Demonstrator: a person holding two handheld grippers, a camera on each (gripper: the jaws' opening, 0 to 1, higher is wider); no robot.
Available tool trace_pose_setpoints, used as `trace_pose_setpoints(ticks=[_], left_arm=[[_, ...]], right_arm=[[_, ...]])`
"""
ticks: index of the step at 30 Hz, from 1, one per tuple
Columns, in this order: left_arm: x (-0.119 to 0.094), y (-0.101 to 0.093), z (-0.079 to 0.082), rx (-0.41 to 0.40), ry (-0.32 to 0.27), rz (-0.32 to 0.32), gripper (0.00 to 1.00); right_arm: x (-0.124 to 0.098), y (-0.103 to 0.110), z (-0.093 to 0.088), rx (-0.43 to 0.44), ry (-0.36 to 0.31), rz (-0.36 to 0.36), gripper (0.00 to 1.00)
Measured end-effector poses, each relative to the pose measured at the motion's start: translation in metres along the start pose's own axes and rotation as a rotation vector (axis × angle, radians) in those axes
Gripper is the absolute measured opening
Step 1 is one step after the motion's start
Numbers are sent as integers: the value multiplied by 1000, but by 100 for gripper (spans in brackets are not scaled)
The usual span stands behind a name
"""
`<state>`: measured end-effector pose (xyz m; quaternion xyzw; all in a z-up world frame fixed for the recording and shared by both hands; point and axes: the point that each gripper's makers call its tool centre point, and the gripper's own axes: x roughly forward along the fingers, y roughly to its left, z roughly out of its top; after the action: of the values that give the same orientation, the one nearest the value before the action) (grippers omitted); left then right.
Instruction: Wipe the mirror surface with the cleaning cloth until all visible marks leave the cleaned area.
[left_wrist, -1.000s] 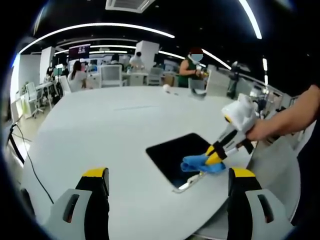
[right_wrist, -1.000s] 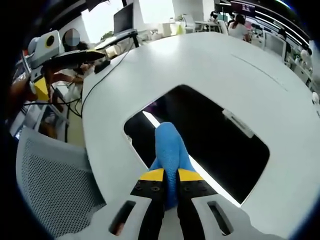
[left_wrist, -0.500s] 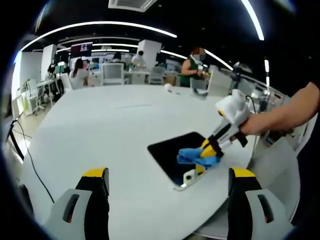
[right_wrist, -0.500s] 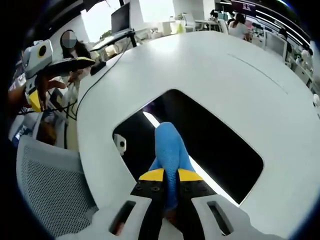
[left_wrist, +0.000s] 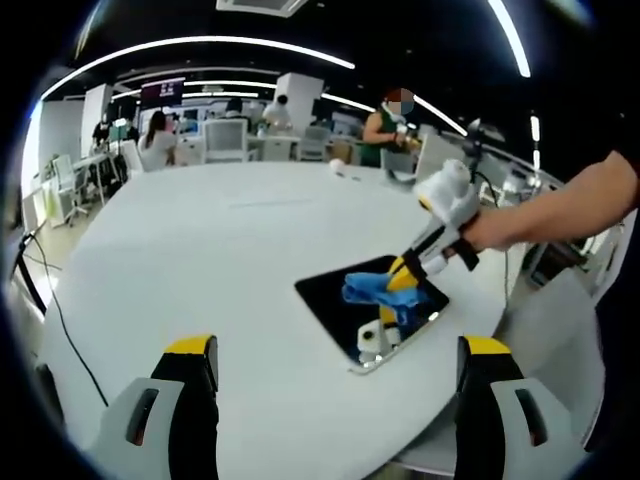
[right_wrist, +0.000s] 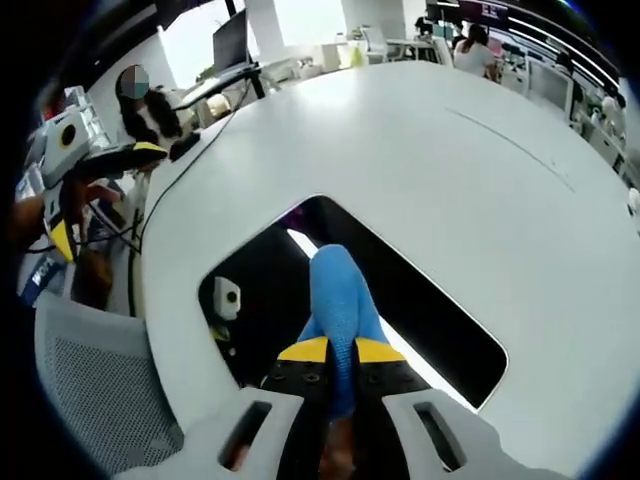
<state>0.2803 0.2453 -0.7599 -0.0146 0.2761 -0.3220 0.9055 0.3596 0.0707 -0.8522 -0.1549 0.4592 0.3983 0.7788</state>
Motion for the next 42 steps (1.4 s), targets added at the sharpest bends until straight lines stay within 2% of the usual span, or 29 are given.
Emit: trace_pose_setpoints(ticks=[18, 42], left_arm=[[2, 6, -1, -16, 2, 17, 100], [6, 8, 7, -5, 8, 16, 100]], right_arm=[[9, -27, 22, -32, -2, 13, 2], [17, -42, 35, -54, -10, 1, 2]])
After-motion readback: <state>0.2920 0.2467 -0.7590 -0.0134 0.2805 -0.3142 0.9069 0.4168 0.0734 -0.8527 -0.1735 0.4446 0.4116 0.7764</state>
